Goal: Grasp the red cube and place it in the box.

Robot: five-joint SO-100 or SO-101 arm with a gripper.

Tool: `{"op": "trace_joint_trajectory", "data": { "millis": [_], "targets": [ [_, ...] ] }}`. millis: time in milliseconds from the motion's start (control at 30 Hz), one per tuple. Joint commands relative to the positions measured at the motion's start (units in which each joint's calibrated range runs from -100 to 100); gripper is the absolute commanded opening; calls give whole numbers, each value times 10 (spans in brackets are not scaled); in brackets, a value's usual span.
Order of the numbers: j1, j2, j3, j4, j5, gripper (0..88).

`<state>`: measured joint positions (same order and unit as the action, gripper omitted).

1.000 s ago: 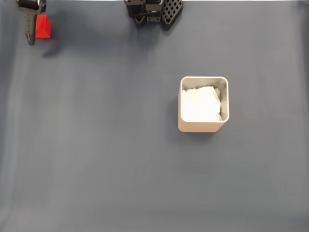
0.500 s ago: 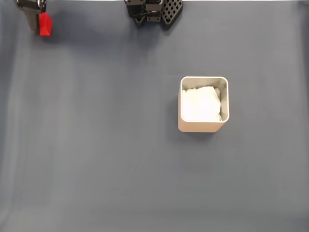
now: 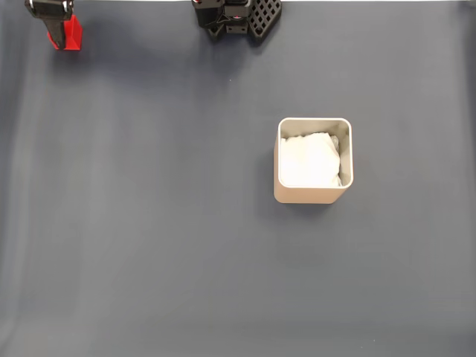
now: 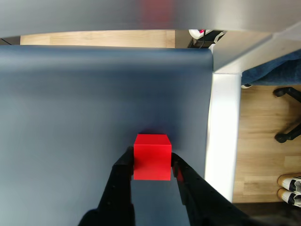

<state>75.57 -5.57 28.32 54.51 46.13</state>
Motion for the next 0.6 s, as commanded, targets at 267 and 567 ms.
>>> {"op": "trace_joint_trajectory", "data": {
  "millis": [267, 567],
  "targets": [
    [-34, -30, -19, 34, 29, 1],
    [-97, -81, -33, 44, 46, 2]
  ]
}}
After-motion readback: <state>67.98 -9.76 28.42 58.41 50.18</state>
